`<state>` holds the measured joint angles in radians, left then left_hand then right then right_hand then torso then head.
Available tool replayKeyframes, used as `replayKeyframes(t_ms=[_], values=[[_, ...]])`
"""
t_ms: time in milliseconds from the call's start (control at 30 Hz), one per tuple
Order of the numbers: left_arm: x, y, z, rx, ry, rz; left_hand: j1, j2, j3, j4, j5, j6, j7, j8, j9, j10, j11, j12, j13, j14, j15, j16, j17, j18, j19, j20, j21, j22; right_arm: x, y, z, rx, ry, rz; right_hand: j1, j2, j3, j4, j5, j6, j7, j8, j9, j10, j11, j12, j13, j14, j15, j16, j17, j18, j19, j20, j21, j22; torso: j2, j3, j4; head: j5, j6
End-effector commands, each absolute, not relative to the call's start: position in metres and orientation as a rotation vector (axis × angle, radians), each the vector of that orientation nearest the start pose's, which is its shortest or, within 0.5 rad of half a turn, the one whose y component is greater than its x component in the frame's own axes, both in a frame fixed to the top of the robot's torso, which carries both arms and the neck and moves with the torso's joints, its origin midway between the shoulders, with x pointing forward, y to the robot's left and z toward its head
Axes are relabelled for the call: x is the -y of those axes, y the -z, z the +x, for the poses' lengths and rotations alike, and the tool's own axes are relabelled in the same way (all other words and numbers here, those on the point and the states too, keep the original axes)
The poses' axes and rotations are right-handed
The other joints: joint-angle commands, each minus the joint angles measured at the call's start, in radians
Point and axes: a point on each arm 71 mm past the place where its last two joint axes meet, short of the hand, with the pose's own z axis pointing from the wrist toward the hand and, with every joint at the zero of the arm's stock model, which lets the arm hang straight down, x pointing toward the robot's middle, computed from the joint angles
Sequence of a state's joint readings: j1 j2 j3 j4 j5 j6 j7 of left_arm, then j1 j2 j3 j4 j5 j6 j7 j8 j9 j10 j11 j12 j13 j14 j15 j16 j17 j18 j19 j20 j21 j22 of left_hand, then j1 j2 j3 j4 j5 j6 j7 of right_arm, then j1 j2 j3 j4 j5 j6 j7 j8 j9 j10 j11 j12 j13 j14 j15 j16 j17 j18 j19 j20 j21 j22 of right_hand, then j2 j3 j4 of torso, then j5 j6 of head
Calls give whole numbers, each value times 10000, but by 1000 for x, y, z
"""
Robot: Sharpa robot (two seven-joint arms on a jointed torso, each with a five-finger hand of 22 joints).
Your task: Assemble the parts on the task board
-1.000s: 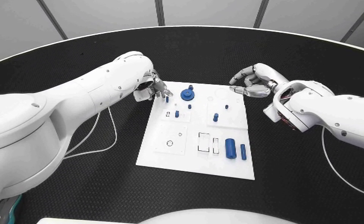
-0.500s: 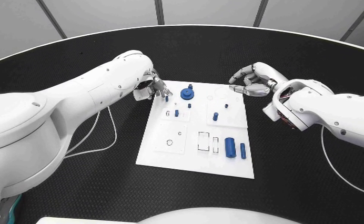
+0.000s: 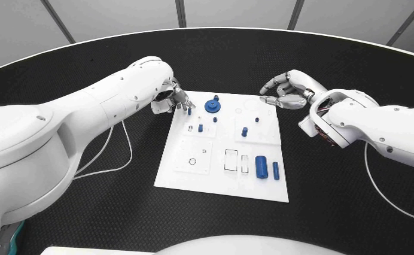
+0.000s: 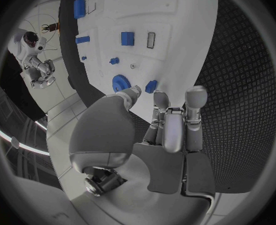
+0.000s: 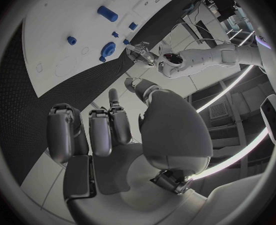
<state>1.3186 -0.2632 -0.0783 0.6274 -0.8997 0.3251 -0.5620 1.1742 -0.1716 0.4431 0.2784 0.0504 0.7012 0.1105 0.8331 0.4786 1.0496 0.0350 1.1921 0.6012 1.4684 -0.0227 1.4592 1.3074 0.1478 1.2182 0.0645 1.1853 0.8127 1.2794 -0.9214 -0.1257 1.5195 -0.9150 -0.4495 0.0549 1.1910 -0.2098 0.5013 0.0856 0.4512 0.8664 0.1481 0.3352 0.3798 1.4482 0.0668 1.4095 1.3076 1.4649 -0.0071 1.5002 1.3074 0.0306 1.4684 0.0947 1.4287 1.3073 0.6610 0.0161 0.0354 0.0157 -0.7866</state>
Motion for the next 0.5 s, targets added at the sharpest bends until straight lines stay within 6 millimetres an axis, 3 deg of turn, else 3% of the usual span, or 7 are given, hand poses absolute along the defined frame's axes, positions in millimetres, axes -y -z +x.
replayKeyframes(t_ms=[33,500], values=[[-177,213,606,-23865,1901,-4645,72,88,-7,-72,-4,83,-1,61,-13,64,-6,54,16,360,-79,64,484,-49,75,3,59,8,248,171,491,-16125,-8636,3280,-49,-12,48,8,58,-74,5,62,-14,11,-59,12,1205,740,-80,-50,1348,107,294,-77,-40,1250,6,1,2,-23,-6],[-177,214,606,-23919,1868,-4654,92,92,0,-86,-5,92,-6,68,-16,73,-11,59,29,361,-83,67,487,-54,87,-1,74,35,247,171,491,-16125,-8659,3267,-49,-12,48,8,58,-74,5,62,-14,11,-59,12,1205,740,-80,-50,1348,107,294,-77,-40,1250,15,0,1,-36,-31]])
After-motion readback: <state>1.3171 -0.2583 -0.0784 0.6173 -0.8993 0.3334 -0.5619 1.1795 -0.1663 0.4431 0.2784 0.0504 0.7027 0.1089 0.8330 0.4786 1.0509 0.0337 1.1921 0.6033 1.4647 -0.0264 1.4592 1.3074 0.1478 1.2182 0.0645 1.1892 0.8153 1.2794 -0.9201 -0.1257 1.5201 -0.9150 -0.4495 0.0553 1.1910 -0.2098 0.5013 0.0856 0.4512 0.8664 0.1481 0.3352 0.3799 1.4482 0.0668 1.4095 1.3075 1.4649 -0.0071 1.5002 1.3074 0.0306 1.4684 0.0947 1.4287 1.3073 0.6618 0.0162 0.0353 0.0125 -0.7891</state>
